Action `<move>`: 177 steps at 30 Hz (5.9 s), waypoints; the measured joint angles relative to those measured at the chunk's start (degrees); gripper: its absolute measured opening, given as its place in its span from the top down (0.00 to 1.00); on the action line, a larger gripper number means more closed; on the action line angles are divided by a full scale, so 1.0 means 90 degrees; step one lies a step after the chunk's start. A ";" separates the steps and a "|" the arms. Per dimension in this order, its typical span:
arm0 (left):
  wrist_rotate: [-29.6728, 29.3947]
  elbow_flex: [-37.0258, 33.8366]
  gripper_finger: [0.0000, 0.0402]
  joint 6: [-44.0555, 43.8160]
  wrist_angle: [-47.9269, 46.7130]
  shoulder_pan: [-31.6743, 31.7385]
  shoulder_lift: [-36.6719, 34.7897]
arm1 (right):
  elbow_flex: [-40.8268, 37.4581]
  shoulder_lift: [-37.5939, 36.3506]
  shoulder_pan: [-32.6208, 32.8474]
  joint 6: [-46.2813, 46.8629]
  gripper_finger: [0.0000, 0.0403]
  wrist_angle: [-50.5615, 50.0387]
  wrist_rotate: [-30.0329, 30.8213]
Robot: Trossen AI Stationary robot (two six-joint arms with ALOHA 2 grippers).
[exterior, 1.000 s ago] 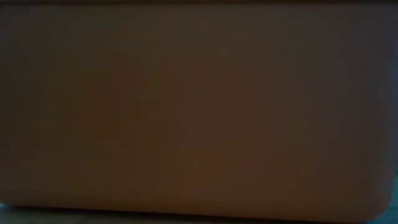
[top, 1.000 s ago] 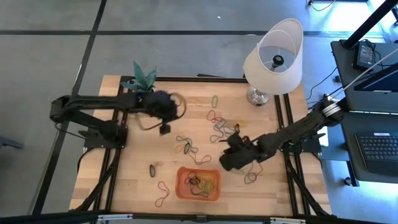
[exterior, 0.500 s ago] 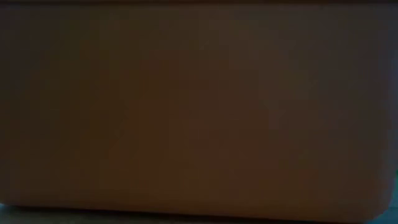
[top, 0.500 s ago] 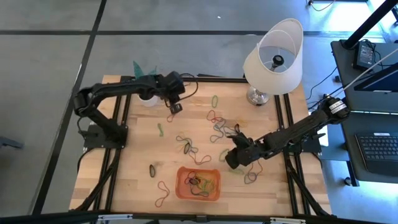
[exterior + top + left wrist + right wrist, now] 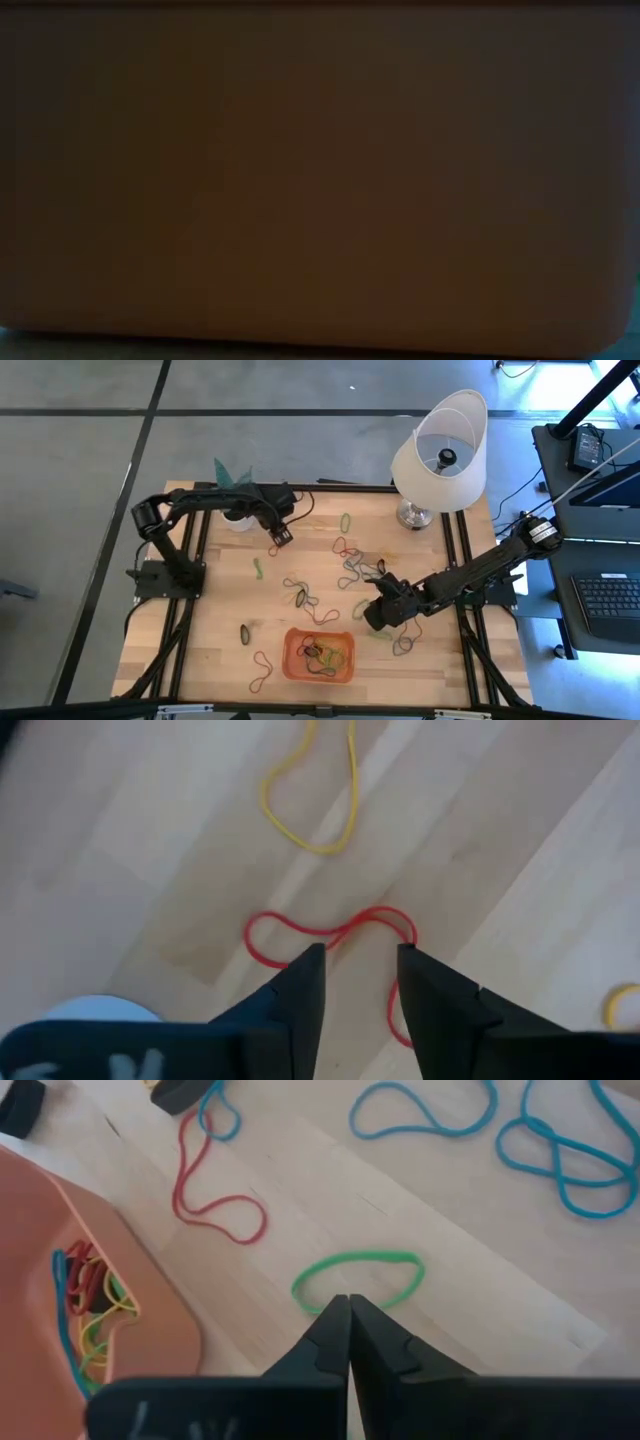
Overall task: Pick and place rubber bands into bin
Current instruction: Put the red rubber band into the bin, then put the blue rubber band into the bin
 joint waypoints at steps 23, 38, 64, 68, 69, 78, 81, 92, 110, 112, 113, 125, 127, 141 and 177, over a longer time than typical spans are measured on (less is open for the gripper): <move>-0.0192 0.0027 0.99 -0.0992 -0.0216 -0.0487 0.0997 | 0.0002 0.0002 0.0170 -0.1278 0.98 -0.0086 -0.0006; -0.1542 0.0346 1.00 -0.2325 -0.0493 -0.1825 -0.0887 | 0.0002 0.0002 0.0308 -0.2702 0.98 -0.0535 -0.0007; -0.1111 0.0339 0.65 -0.2489 -0.0067 -0.0920 0.1410 | 0.0002 0.0005 0.0282 -0.1089 0.98 -0.0398 0.0016; -0.0847 0.0364 0.67 -0.2261 -0.0083 -0.0887 0.1625 | 0.0002 0.0005 0.0284 -0.1069 0.98 -0.0266 0.0168; -0.0846 0.0364 0.69 -0.2255 -0.0081 -0.0891 0.1636 | 0.0002 0.0005 0.0284 -0.1069 0.98 -0.0228 0.0246; -0.0489 0.0350 0.99 -0.2279 -0.0141 -0.0906 0.1605 | 0.0002 0.0005 0.0282 -0.1122 0.98 -0.0186 0.0870; -0.0505 0.0336 0.99 -0.2276 -0.0275 -0.0981 0.1439 | 0.0002 0.0005 0.0284 -0.1133 0.98 -0.0232 0.0870; -0.0244 0.0409 1.00 -0.2510 -0.0887 -0.2061 -0.0058 | 0.0002 0.0005 0.0344 -0.1959 0.98 -0.0530 0.0394; -0.1513 0.3153 1.00 -0.5172 -0.1395 -0.5607 -0.0225 | -0.0465 0.0005 0.0893 -0.2572 0.98 -0.0695 0.0304; -0.1642 0.3336 1.00 -0.5446 -0.1246 -0.5975 -0.0078 | -0.0690 0.0005 0.0963 -0.2574 0.98 -0.0357 0.0162; -0.1687 0.3417 1.00 -0.5507 -0.1207 -0.6141 0.0038 | -0.0804 0.0005 0.0997 -0.2566 0.98 -0.0162 0.0074; -0.0841 0.4008 1.00 -0.5709 -0.0648 -0.6935 0.1903 | -0.1281 0.0007 0.1316 -0.2270 0.98 0.1178 -0.0352; -0.0749 0.4007 1.00 -0.5835 -0.0839 -0.6904 0.2103 | -0.1215 0.0007 0.1316 -0.2302 0.98 0.1175 -0.0353; -0.0590 0.3870 0.95 -0.6522 -0.1860 -0.6443 0.2343 | -0.1037 0.0005 0.1316 -0.2292 0.98 0.1219 -0.0363; 0.0062 0.3916 0.74 -0.3380 -0.4119 -0.5862 0.1627 | -0.1035 0.0002 0.0686 -0.1773 0.98 0.1631 -0.0392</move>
